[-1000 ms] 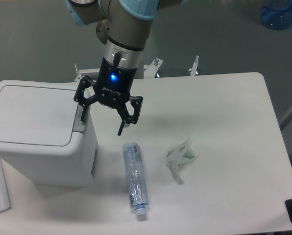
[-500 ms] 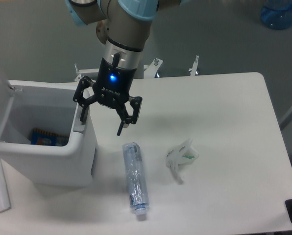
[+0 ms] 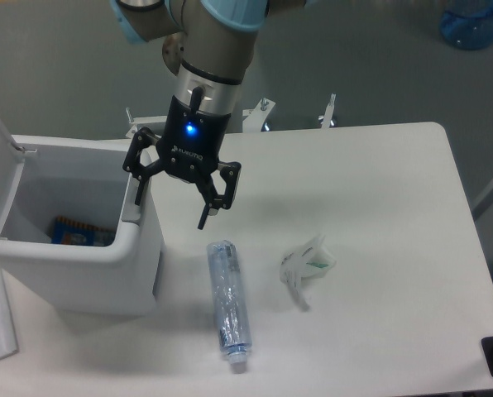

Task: Open the trash can
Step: 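Hold the gripper above the tab while the lid swings open, then withdraw the gripper from the trash can toward the water bottle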

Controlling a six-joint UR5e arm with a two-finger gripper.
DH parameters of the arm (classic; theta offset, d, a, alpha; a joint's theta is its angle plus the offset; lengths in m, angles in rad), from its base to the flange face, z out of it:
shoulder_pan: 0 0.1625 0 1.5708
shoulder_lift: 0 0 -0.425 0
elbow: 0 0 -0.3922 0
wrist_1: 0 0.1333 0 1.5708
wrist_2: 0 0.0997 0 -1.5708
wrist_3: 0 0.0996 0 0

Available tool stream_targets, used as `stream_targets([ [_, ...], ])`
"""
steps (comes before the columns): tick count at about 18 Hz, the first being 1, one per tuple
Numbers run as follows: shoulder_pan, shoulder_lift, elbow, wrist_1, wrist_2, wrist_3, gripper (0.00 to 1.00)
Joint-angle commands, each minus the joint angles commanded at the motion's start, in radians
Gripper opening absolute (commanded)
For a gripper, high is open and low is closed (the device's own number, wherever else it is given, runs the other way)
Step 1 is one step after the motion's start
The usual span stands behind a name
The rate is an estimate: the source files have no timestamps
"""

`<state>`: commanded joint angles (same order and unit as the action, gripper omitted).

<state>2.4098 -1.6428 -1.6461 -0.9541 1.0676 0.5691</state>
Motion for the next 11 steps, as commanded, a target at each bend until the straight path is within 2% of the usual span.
stream_targets([
  [4,0.055,-0.054,0.032,0.07,0.024,0.012,1.0],
  [11,0.204,-0.25,0.136,0.107,0.135,0.118,1.0],
])
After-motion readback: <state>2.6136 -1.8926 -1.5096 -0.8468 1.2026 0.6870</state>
